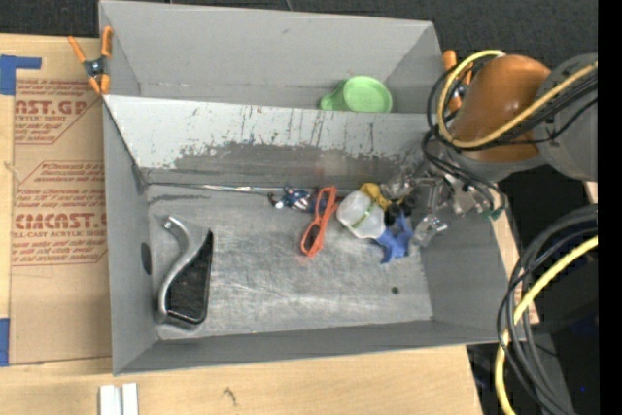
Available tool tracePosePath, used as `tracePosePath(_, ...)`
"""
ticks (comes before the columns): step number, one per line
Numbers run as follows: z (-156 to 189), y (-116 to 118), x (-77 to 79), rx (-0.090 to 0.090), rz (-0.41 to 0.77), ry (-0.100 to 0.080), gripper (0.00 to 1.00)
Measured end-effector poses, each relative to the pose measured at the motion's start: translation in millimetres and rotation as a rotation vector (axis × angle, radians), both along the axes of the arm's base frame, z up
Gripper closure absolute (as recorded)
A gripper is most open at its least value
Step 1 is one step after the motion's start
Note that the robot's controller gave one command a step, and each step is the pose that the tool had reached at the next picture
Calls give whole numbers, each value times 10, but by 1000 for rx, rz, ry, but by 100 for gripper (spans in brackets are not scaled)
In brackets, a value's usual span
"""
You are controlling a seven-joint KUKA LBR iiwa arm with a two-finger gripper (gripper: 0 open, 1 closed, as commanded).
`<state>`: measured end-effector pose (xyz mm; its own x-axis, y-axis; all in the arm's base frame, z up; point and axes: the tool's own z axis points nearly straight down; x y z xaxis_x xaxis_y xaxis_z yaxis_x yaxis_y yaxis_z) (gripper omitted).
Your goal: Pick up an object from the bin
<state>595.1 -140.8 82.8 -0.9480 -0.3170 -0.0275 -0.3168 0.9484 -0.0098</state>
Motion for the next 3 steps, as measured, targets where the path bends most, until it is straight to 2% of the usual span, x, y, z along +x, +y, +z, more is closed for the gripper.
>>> tracePosePath(1, 0, 0, 0, 0, 0, 0, 100)
tracePosePath(2, 526, 69, -100, 2, 17, 27, 100)
tracePosePath(3, 562, 21, -26, -3, 33, 12, 100)
